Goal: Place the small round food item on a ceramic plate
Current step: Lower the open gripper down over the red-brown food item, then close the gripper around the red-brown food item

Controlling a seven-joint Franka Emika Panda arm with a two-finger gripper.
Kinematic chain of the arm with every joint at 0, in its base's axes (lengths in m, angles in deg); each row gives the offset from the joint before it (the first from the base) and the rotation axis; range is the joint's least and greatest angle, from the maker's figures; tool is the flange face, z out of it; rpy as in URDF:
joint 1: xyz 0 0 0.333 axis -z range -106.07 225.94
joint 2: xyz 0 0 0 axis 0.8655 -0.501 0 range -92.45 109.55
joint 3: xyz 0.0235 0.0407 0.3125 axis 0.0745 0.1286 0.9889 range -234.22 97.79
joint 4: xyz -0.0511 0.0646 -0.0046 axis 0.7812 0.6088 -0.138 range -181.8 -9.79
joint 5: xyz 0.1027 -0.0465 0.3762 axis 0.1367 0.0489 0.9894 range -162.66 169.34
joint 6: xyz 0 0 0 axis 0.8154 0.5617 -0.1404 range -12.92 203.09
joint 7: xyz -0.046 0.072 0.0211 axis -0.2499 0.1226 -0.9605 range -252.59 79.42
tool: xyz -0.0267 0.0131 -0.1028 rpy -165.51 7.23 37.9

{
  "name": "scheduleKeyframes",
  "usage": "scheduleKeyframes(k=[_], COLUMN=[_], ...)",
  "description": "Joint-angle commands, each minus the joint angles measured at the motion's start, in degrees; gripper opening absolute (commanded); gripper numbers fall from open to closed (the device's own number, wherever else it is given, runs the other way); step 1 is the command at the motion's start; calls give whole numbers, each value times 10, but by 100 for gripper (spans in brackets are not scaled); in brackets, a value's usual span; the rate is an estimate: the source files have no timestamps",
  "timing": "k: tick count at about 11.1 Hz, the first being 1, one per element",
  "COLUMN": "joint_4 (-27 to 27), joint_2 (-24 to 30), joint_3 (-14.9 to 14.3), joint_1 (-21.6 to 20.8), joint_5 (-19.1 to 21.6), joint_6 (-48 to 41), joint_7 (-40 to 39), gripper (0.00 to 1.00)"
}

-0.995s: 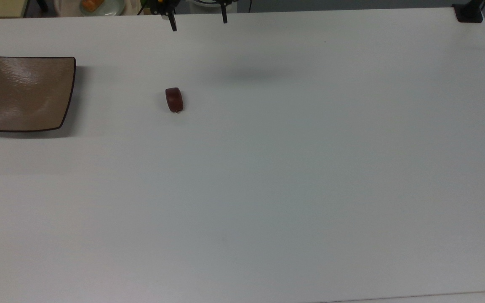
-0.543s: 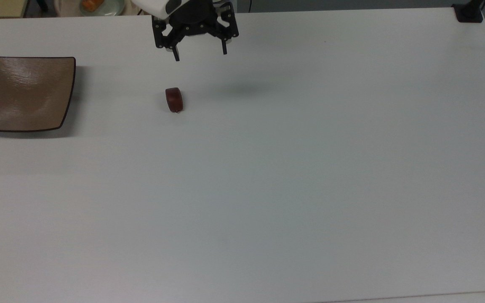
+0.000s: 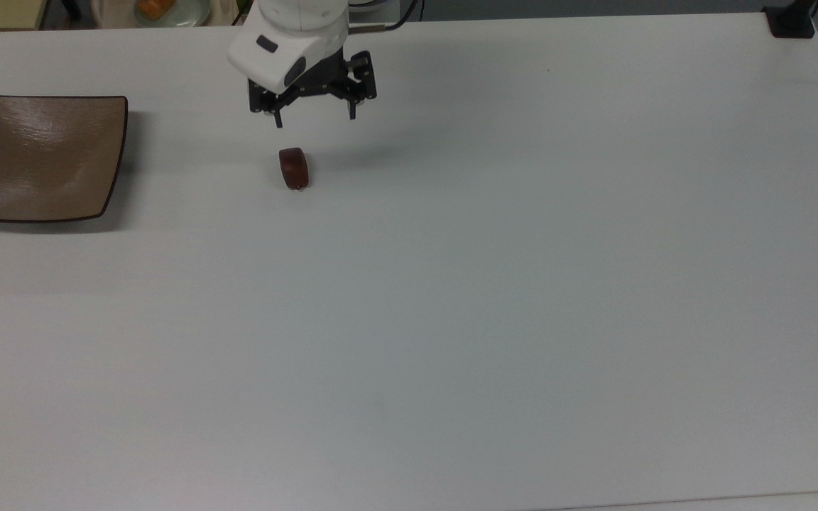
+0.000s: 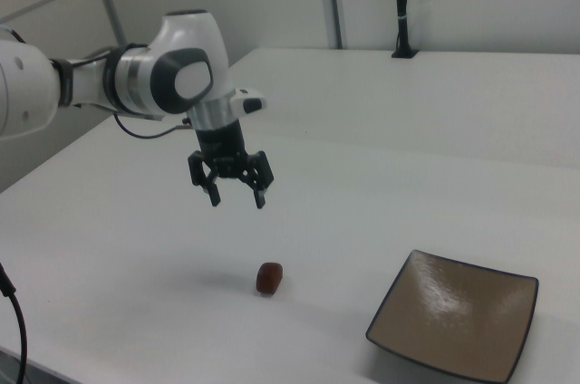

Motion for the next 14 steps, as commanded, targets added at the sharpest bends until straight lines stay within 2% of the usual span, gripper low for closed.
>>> scheduleKeyframes(k=[1, 2, 7, 14], joint_4=[-70, -87, -105, -186], joint_2=[3, -7, -41, -41], joint_3=[-4, -5, -5, -4], joint_1=[18, 21, 40, 48], joint_5=[-31, -39, -40, -38], joint_6=[73, 97, 149, 260], joint_7=[-15, -15, -32, -43], gripper=[100, 100, 100, 100])
